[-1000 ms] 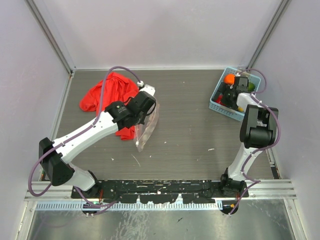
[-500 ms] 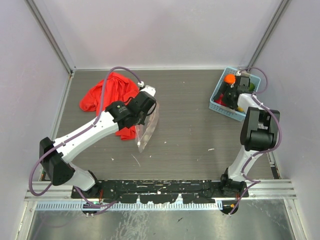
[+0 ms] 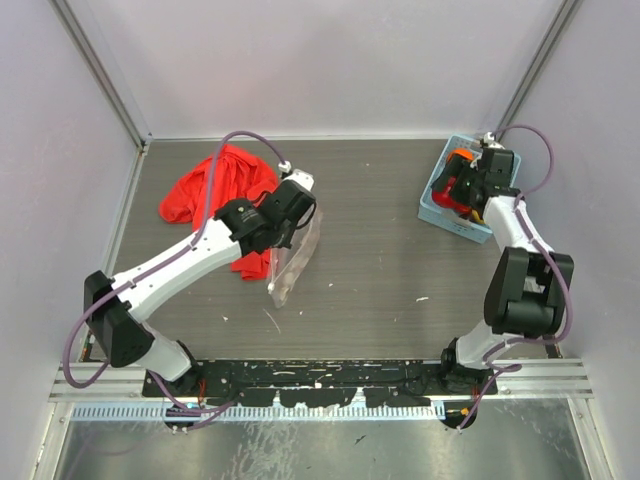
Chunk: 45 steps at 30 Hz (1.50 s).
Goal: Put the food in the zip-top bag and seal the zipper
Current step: Pick up the fake fruit from the bin, then place the fake fruit in the zipper food storage bag.
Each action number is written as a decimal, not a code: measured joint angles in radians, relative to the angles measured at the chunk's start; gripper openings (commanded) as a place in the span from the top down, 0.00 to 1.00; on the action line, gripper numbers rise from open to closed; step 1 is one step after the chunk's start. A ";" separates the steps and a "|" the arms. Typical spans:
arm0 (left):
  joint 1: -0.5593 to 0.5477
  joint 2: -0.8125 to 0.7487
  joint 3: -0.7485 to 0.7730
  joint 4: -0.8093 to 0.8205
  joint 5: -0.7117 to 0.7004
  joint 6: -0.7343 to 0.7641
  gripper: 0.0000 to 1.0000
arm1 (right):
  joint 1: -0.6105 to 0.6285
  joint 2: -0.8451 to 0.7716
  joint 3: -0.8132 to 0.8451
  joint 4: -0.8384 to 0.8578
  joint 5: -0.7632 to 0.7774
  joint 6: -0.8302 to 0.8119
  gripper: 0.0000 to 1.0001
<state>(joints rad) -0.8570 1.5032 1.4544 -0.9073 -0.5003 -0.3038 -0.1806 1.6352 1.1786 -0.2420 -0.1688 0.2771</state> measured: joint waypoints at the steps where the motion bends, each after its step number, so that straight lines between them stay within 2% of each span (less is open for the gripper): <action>1: 0.000 0.004 0.006 -0.003 0.000 -0.002 1.00 | 0.000 -0.028 -0.008 0.000 -0.008 0.006 0.51; 8: 0.000 0.031 0.063 -0.042 -0.003 -0.014 1.00 | 0.039 -0.226 -0.075 0.006 -0.073 0.050 0.51; 15: 0.000 0.040 0.121 -0.092 -0.041 -0.030 1.00 | 0.163 -0.368 -0.135 0.043 -0.134 0.109 0.51; 25: -0.011 0.115 0.156 -0.153 -0.073 -0.120 1.00 | 0.365 -0.458 -0.247 0.189 -0.194 0.249 0.51; 32: -0.013 0.137 0.163 -0.175 -0.076 -0.192 1.00 | 0.459 -0.514 -0.327 0.338 -0.229 0.359 0.51; 45: -0.022 0.137 0.163 -0.150 -0.067 -0.266 1.00 | 0.597 -0.508 -0.401 0.598 -0.260 0.545 0.51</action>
<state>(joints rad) -0.8791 1.6402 1.6169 -1.0569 -0.5671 -0.5697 0.4164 1.1271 0.7773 0.3561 -0.4290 0.8223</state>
